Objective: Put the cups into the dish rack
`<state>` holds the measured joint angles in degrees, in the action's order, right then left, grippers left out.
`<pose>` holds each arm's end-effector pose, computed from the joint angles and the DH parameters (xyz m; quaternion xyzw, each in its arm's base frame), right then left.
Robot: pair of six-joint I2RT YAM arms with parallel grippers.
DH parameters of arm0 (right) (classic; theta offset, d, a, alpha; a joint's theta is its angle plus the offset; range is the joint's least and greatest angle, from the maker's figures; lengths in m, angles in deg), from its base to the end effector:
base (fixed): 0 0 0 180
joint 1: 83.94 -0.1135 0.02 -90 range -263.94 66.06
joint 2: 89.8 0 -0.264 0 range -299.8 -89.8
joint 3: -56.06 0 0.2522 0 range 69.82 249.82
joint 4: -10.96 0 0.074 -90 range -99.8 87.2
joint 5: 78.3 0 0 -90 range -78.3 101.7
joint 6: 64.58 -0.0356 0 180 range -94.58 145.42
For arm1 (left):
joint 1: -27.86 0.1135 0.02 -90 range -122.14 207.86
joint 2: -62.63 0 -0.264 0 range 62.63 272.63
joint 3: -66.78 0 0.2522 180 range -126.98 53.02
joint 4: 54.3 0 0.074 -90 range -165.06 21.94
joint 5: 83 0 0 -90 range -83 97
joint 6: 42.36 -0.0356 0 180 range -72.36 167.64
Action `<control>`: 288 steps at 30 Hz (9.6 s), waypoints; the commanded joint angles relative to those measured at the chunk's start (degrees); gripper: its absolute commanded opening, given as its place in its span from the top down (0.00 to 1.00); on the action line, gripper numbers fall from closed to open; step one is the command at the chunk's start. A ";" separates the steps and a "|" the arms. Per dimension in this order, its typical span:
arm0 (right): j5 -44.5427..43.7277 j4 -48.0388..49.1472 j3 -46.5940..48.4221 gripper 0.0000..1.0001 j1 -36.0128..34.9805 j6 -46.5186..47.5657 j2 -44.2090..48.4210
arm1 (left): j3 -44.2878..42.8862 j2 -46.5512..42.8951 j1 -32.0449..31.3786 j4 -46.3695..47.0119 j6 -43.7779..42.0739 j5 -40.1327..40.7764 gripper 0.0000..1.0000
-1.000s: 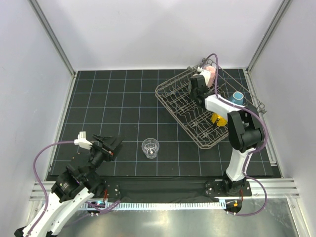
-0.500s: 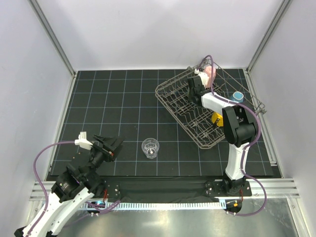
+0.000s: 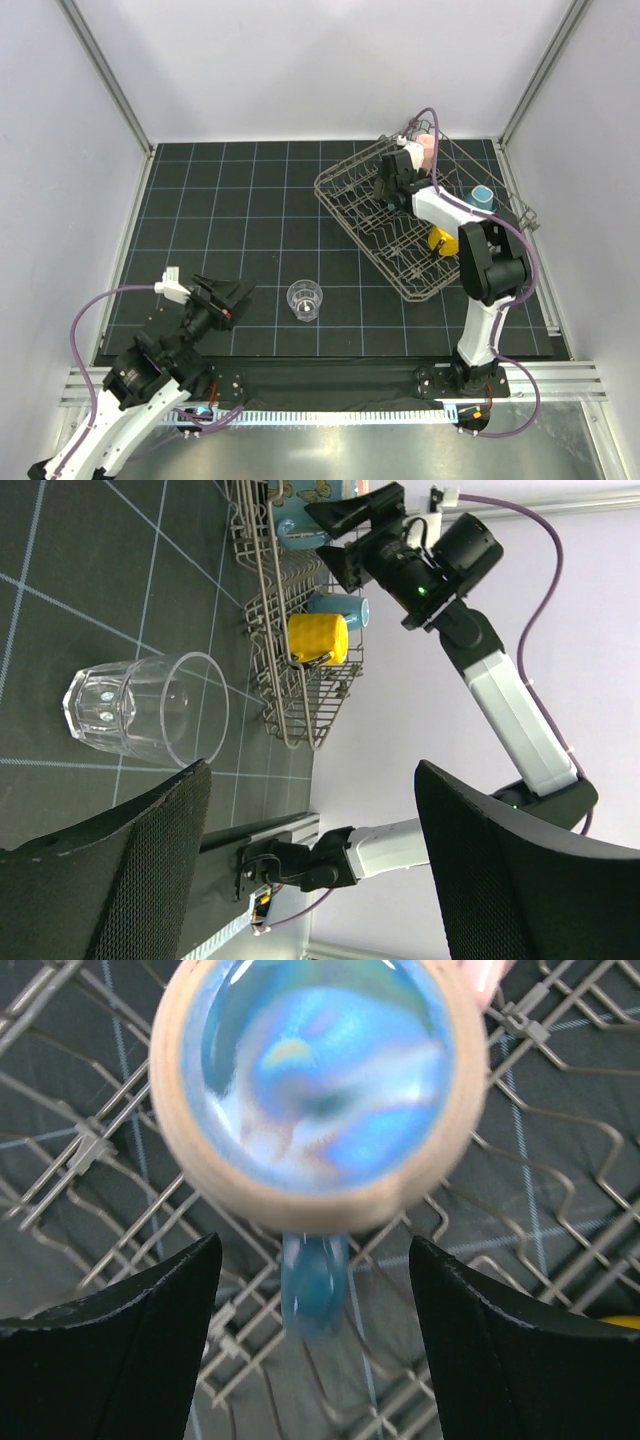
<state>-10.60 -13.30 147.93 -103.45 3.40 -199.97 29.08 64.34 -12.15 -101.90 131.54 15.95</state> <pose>0.4091 0.1306 0.2098 0.0974 0.8963 -0.0256 0.4318 0.0550 -0.0389 0.2476 -0.3345 0.6982 -0.5276 0.3496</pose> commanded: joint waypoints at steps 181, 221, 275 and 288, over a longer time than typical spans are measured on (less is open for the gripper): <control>68.71 30.45 -22.30 0.00 -33.93 -20.87 38.98 | -0.67 -4.18 -11.49 25.05 -17.98 -7.89 1.00; 67.22 39.69 -21.51 0.93 -36.83 -28.34 34.32 | 1.54 -4.18 -11.49 23.40 -14.37 -7.74 0.77; -0.29 -54.96 8.63 0.96 -0.44 -17.09 17.04 | -4.53 -4.09 -11.49 -6.76 -10.60 4.76 0.11; 5.07 -47.95 4.51 0.96 0.17 -13.75 13.50 | -4.44 -4.09 -11.49 -7.20 -9.54 4.85 0.11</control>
<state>-7.15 -64.18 152.65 -103.69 -11.72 -188.39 25.80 63.05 -23.52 -109.12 121.20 20.06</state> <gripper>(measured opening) 0.731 0.893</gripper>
